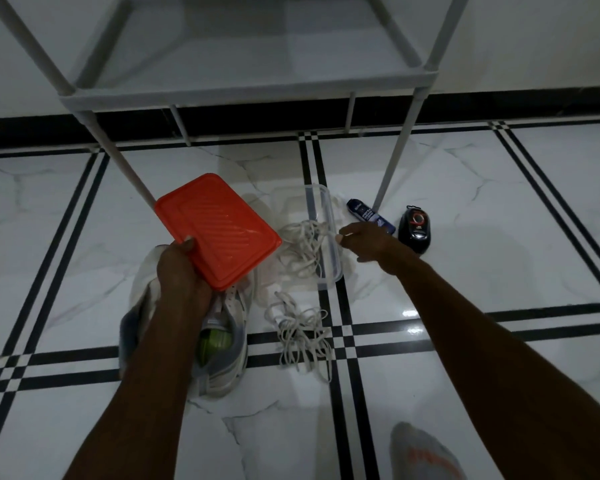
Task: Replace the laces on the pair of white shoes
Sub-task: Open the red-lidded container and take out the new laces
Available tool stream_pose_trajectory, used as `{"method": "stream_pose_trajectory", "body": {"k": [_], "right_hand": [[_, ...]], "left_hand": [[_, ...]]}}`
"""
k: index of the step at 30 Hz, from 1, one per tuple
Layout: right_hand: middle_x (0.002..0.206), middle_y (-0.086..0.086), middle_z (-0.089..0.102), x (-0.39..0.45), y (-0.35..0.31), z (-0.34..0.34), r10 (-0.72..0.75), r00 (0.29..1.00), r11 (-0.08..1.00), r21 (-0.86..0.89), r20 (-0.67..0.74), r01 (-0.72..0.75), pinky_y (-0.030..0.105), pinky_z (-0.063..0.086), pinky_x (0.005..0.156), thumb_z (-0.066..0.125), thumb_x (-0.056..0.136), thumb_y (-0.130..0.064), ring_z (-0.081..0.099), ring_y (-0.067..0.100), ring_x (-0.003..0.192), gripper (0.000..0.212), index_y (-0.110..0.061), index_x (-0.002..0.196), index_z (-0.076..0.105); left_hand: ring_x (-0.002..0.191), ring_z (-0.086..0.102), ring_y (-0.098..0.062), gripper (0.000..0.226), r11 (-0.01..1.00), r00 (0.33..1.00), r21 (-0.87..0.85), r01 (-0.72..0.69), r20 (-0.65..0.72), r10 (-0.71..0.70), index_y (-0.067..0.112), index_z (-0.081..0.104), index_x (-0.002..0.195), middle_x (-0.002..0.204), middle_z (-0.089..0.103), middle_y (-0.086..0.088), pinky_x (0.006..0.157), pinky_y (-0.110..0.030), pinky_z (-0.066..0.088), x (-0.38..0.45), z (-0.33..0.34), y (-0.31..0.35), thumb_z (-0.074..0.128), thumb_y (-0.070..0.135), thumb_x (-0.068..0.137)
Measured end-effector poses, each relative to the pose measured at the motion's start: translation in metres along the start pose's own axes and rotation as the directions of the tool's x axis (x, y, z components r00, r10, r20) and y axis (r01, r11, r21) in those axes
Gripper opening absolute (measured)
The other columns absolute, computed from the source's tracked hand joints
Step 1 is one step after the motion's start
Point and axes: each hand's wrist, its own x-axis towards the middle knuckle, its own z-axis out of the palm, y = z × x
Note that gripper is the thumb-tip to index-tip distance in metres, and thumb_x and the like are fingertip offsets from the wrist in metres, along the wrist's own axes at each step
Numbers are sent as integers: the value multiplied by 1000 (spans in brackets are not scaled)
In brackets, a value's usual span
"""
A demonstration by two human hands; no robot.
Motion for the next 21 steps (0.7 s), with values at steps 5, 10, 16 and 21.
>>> {"method": "stream_pose_trajectory", "body": {"k": [5, 10, 16, 21], "right_hand": [[110, 13, 71, -7, 1, -3, 22, 999, 998, 57, 32, -24, 33, 52, 82, 65, 95, -26, 69, 16, 88, 30, -4, 116, 65], [98, 9, 72, -9, -16, -15, -107, 990, 991, 69, -93, 113, 22, 51, 64, 74, 88, -19, 64, 8, 75, 25, -4, 108, 71], [99, 19, 73, -4, -46, 5, -142, 979, 929, 321, -146, 183, 21, 54, 58, 75, 87, -13, 70, 15, 75, 23, 1, 104, 70], [100, 14, 73, -6, -44, 17, -171, 974, 947, 248, -146, 203, 29, 60, 70, 69, 93, -20, 72, 25, 91, 14, -7, 97, 71]], "left_hand": [[107, 70, -32, 37, 1000, 1000, 12, -10, -15, 10, 15, 54, 137, 123, 69, -13, 73, -47, 59, 7, 0, -4, 45, 16, 101], [99, 73, -30, 34, 1000, 999, -2, -9, 35, 9, 16, 57, 130, 112, 75, -11, 71, -46, 60, 7, 4, -8, 47, 13, 97], [88, 76, -26, 22, 998, 997, 55, -19, 78, 15, 14, 63, 110, 92, 79, -7, 69, -41, 61, 7, 5, -13, 44, 9, 99], [107, 71, -37, 39, 978, 997, 195, -79, 12, 78, 9, 65, 124, 117, 72, -17, 92, -60, 56, 23, 4, -18, 64, 17, 85]]}}
